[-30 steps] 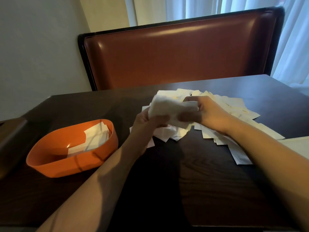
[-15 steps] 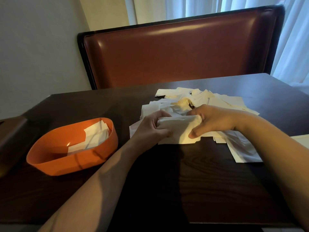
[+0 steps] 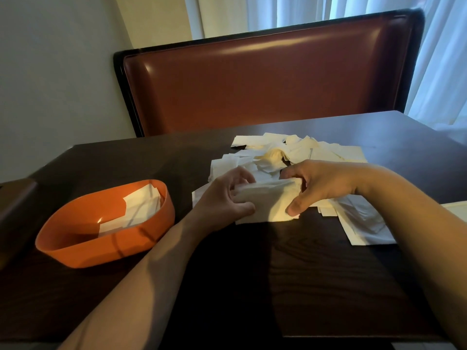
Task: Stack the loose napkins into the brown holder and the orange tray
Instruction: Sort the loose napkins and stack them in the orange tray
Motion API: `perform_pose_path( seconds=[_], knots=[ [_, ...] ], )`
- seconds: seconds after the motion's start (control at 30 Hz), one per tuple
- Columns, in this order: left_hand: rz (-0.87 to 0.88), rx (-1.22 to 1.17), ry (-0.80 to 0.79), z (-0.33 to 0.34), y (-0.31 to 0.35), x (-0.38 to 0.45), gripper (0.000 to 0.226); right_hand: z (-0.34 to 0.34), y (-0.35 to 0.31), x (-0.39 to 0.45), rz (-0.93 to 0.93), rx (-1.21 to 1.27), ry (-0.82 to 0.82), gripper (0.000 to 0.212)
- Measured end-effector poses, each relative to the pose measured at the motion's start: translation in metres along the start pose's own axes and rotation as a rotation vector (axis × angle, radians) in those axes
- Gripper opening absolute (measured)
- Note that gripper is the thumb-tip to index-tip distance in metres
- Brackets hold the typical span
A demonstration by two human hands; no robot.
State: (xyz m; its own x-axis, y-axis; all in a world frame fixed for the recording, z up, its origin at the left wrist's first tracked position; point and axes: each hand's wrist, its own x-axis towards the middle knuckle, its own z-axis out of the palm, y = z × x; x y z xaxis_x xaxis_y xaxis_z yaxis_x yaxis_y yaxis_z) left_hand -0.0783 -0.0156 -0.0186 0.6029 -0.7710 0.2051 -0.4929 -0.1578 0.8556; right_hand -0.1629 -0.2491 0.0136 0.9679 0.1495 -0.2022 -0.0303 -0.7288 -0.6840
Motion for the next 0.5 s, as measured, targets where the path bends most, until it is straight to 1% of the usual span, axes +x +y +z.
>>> perform_pose_path(
  seconds=[0.03, 0.07, 0.1, 0.13, 0.17, 0.2, 0.23, 0.3, 0.33, 0.37, 0.4, 0.43, 0.47, 0.5],
  knots=[
    [-0.017, 0.001, -0.031, -0.001, -0.001, 0.0, 0.04, 0.0, 0.002, 0.0, 0.005, 0.007, -0.013, 0.07],
    [-0.031, 0.013, -0.053, -0.002, -0.001, 0.0, 0.041, 0.001, 0.001, -0.001, 0.007, 0.016, -0.038, 0.065],
    [-0.031, 0.028, -0.061, -0.001, -0.003, 0.001, 0.04, 0.002, 0.003, 0.0, 0.003, 0.033, -0.061, 0.055],
    [-0.023, 0.042, -0.052, -0.001, -0.004, 0.002, 0.038, 0.002, 0.003, 0.0, -0.016, 0.041, -0.049, 0.044],
    [-0.007, 0.044, -0.035, 0.0, -0.004, 0.002, 0.035, 0.002, 0.004, 0.001, -0.036, 0.032, -0.001, 0.038],
    [0.003, 0.037, -0.016, 0.0, -0.003, 0.003, 0.033, 0.002, 0.004, 0.003, -0.071, 0.019, 0.07, 0.042],
    [0.006, 0.016, 0.002, 0.0, -0.004, 0.003, 0.031, 0.003, 0.004, 0.006, -0.106, 0.03, 0.14, 0.05],
    [-0.016, -0.048, 0.009, -0.001, -0.004, 0.003, 0.031, 0.004, 0.005, 0.01, -0.176, 0.144, 0.254, 0.058],
    [-0.042, -0.108, -0.01, -0.001, -0.001, 0.003, 0.033, 0.004, 0.006, 0.012, -0.214, 0.229, 0.298, 0.053],
    [-0.085, -0.186, -0.046, -0.001, 0.0, 0.003, 0.042, 0.004, 0.005, 0.011, -0.244, 0.325, 0.326, 0.041],
    [-0.131, -0.275, -0.1, -0.001, 0.004, 0.002, 0.058, 0.005, 0.002, 0.01, -0.271, 0.415, 0.325, 0.027],
    [-0.172, -0.353, -0.152, 0.0, 0.006, 0.001, 0.074, 0.006, -0.001, 0.009, -0.284, 0.508, 0.314, 0.017],
    [-0.208, -0.437, -0.192, 0.001, 0.01, -0.001, 0.081, 0.008, -0.005, 0.008, -0.298, 0.596, 0.295, 0.018],
    [-0.241, -0.502, -0.217, 0.003, 0.011, -0.002, 0.079, 0.011, -0.007, 0.01, -0.307, 0.683, 0.279, 0.026]
  ],
)
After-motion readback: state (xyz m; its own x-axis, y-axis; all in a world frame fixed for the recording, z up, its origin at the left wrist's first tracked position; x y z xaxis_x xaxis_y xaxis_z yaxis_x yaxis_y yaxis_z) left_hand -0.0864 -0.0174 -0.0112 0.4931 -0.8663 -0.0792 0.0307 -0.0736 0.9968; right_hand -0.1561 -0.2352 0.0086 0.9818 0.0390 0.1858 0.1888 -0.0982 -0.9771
